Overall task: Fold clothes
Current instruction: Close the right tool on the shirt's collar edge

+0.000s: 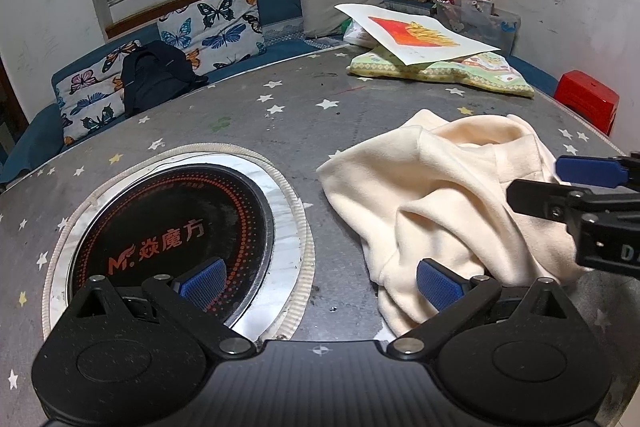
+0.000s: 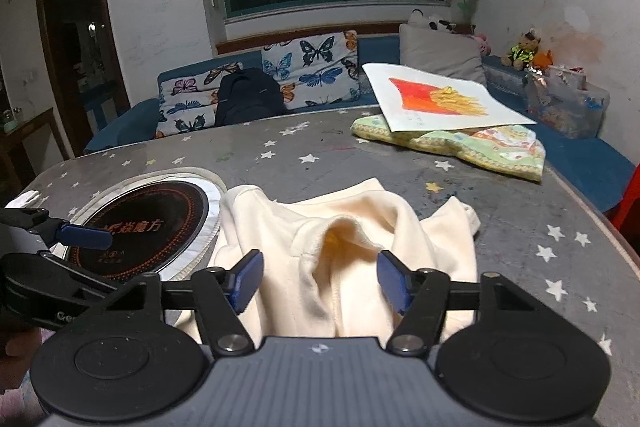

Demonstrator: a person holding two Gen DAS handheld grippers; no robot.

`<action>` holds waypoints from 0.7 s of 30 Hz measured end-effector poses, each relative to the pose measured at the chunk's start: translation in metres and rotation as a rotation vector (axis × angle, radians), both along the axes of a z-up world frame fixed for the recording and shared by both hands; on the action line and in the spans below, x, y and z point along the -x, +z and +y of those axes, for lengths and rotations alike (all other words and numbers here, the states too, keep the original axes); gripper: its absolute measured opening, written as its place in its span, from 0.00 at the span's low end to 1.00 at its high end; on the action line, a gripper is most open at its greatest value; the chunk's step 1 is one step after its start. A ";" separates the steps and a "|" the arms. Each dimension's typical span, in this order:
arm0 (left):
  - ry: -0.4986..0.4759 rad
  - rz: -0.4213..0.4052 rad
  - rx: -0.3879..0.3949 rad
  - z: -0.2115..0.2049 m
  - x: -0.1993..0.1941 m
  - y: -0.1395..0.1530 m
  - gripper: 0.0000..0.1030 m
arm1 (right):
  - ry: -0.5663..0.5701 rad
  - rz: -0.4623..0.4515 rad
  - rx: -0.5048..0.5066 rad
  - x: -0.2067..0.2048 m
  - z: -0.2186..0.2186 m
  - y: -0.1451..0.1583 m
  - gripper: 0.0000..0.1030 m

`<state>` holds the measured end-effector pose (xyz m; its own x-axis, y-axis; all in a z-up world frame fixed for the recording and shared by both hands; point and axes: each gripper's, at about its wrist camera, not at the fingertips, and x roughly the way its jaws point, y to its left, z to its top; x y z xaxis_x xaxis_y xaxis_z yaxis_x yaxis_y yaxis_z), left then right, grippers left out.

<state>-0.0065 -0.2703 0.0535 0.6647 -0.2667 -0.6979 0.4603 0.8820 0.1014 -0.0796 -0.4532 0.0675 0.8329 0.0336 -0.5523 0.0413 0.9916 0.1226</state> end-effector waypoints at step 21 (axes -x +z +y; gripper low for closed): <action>0.026 0.004 -0.003 0.010 -0.004 -0.002 1.00 | 0.048 0.049 -0.017 -0.012 0.003 -0.011 0.11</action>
